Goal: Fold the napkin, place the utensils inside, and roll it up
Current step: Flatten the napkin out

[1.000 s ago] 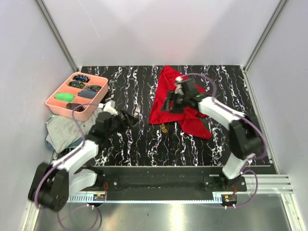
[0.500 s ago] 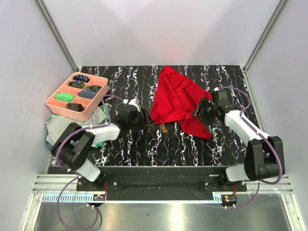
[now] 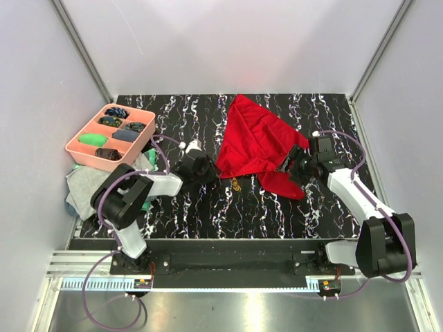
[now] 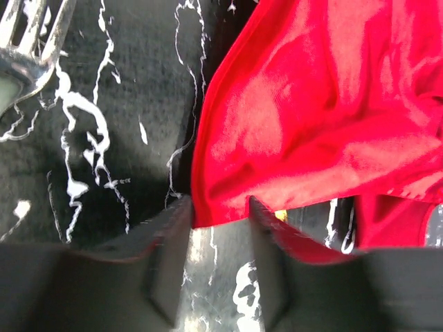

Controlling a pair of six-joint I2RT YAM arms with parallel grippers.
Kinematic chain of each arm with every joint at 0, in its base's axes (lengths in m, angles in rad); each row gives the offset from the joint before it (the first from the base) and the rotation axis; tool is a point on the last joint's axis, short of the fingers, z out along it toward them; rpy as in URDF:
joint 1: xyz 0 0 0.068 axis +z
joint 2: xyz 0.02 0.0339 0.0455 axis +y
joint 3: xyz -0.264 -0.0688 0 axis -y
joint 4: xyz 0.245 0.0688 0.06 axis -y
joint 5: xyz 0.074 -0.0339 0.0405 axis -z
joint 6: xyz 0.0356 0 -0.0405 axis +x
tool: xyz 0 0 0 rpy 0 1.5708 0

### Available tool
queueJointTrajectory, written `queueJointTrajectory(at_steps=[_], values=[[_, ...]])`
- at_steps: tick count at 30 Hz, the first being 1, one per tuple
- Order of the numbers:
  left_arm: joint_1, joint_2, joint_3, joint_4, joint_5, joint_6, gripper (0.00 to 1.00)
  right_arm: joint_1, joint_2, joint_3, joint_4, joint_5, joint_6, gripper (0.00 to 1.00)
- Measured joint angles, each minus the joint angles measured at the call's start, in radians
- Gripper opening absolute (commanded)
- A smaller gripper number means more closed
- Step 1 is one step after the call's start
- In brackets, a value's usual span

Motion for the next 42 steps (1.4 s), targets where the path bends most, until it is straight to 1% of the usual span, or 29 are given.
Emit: queueJointTrajectory(at_steps=[1, 6, 9, 11, 14, 17, 20, 22, 27, 34, 37, 38, 39, 42], values=[[0.000, 0.010, 0.000, 0.013, 0.000, -0.009, 0.00, 0.000, -0.004, -0.006, -0.002, -0.003, 0.002, 0.69], [0.001, 0.037, -0.004, 0.065, 0.013, -0.030, 0.00, 0.000, -0.014, -0.031, -0.008, 0.002, 0.006, 0.71], [0.024, -0.025, -0.033, 0.052, 0.021, -0.029, 0.00, -0.010, -0.015, -0.034, -0.018, 0.021, 0.007, 0.71], [0.077, -0.132, -0.059, 0.015, 0.027, -0.018, 0.00, -0.024, -0.015, -0.035, -0.019, 0.031, 0.008, 0.72], [0.201, -0.297, -0.069, -0.003, 0.040, 0.012, 0.00, -0.039, -0.014, -0.035, -0.020, 0.061, 0.008, 0.73], [0.310, -0.381, -0.070, 0.000, 0.070, 0.035, 0.00, -0.045, 0.006, -0.035, -0.020, 0.107, 0.010, 0.72], [0.339, -0.377, -0.080, -0.006, 0.119, 0.048, 0.00, -0.045, 0.068, -0.035, -0.029, 0.148, 0.011, 0.70], [0.339, -0.363, -0.096, -0.030, 0.154, 0.055, 0.00, -0.045, 0.096, -0.042, -0.036, 0.165, 0.013, 0.69], [0.341, -0.353, -0.128, -0.086, 0.204, 0.067, 0.00, -0.045, 0.105, -0.086, -0.059, 0.182, 0.029, 0.68], [0.344, -0.353, -0.138, -0.090, 0.236, 0.070, 0.00, -0.045, 0.103, -0.123, -0.066, 0.204, 0.061, 0.61], [0.344, -0.353, -0.142, -0.090, 0.243, 0.070, 0.00, -0.045, 0.103, -0.123, -0.063, 0.227, 0.071, 0.56], [0.344, -0.353, -0.143, -0.090, 0.245, 0.070, 0.00, -0.045, 0.103, -0.124, -0.063, 0.233, 0.071, 0.54], [0.344, -0.353, -0.143, -0.090, 0.247, 0.070, 0.00, -0.045, 0.103, -0.125, -0.060, 0.243, 0.073, 0.49], [0.344, -0.353, -0.145, -0.090, 0.251, 0.071, 0.00, -0.045, 0.103, -0.129, -0.053, 0.264, 0.079, 0.39]])
